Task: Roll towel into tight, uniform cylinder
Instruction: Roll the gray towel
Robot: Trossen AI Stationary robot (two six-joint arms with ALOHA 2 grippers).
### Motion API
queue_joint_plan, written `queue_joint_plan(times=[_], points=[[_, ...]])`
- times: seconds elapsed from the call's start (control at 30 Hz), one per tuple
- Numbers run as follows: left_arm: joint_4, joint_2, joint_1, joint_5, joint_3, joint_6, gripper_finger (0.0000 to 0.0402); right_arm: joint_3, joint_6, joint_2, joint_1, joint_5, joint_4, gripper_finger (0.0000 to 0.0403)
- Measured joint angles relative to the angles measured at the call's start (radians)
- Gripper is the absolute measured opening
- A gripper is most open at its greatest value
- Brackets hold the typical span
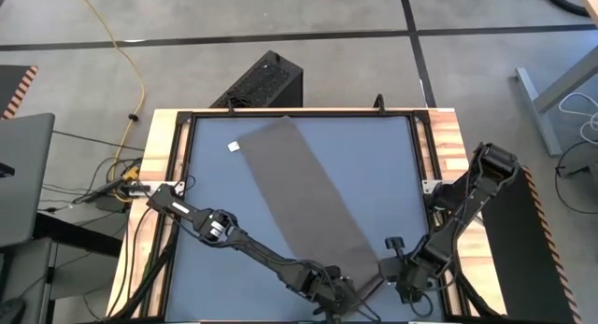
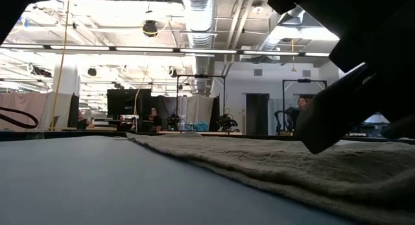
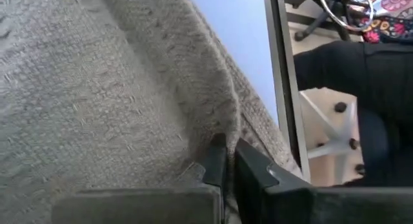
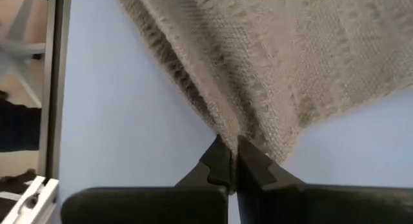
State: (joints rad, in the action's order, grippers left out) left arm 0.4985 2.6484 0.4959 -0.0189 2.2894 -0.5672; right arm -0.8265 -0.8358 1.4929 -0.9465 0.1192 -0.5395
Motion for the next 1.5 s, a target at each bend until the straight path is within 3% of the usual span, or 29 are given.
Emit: queue_joint_plan(times=[0.17, 0.53, 0.73, 0.93, 1.1, 1.33, 1.5], points=[[-0.048, 0.0, 0.016, -0.019, 0.0, 0.006, 0.0043, 0.0, -0.013, 0.0, 0.007, -0.039, 0.007, 0.0028], [-0.067, 0.0, 0.031, -0.026, 0.001, 0.006, 0.0189, -0.001, -0.036, 0.0, 0.02, -0.04, 0.001, 0.0029], [-0.035, 0.004, 0.056, 0.078, 0.002, 0.013, 0.0215, -0.001, -0.057, 0.0, 0.027, -0.042, 0.0, 0.0029], [0.044, 0.003, 0.077, 0.193, 0.005, 0.0, 0.0195, -0.001, -0.099, 0.0, 0.027, -0.041, -0.001, 0.003], [0.086, -0.001, 0.089, 0.279, -0.013, -0.013, 0.0149, -0.001, -0.143, -0.001, 0.027, -0.041, 0.002, 0.003], [0.11, 0.0, 0.087, 0.305, -0.003, -0.018, 0.0023, -0.001, -0.2, -0.001, 0.022, -0.043, 0.003, 0.003], [0.123, 0.009, 0.086, 0.261, 0.052, 0.008, 0.0003, -0.001, -0.246, -0.001, 0.003, -0.099, 0.014, 0.0028]])
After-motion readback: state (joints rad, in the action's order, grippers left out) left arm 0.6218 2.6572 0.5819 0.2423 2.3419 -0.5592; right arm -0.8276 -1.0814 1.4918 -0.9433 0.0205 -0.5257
